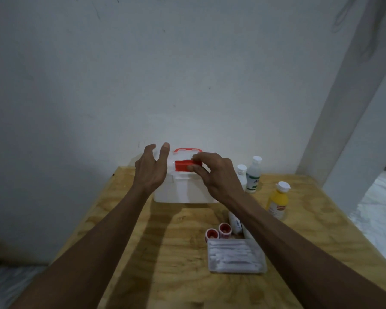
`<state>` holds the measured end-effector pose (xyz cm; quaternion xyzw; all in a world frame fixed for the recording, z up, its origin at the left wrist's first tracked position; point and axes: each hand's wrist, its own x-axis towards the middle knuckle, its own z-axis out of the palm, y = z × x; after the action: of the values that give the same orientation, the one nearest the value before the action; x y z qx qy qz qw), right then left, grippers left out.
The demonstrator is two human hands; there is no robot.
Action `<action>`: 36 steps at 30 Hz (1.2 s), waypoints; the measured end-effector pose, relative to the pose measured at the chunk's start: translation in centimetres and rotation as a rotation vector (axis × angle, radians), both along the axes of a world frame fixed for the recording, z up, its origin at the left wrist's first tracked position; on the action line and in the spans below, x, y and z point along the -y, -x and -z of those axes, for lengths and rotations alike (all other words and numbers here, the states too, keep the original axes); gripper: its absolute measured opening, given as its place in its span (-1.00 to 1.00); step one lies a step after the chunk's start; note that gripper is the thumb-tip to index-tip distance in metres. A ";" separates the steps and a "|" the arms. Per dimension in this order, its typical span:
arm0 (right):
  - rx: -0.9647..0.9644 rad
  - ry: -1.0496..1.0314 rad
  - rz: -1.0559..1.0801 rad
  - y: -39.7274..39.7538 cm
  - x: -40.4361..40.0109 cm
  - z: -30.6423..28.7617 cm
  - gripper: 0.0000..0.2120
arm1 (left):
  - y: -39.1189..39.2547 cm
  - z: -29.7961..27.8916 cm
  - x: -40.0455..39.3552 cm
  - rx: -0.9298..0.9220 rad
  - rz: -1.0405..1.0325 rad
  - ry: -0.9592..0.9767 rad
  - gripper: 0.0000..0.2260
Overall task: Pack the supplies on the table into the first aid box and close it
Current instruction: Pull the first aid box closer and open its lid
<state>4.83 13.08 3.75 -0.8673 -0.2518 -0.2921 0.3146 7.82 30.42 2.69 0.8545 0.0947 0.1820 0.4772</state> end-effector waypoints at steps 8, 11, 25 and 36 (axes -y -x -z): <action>-0.070 0.019 -0.033 0.6 -0.3 1.1 -0.81 | 0.8 0.8 -0.1 -0.026 -0.059 0.164 -0.35; -0.072 -0.033 -0.039 0.3 -0.4 1.0 -0.81 | 1.1 0.8 0.0 -0.028 -0.081 0.240 -0.35; 0.016 -0.161 0.073 -5.9 -1.3 -7.1 -0.78 | 1.1 1.1 0.6 -0.004 0.007 -0.037 -0.16; -0.021 -0.167 0.280 -13.4 -2.6 -8.8 -0.72 | -1.0 2.1 -0.1 -0.200 0.243 -0.676 -0.22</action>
<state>18.22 15.65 12.57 -0.8678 -0.0999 -0.3442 0.3443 8.86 30.49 0.62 0.9824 -0.0267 0.0605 0.1747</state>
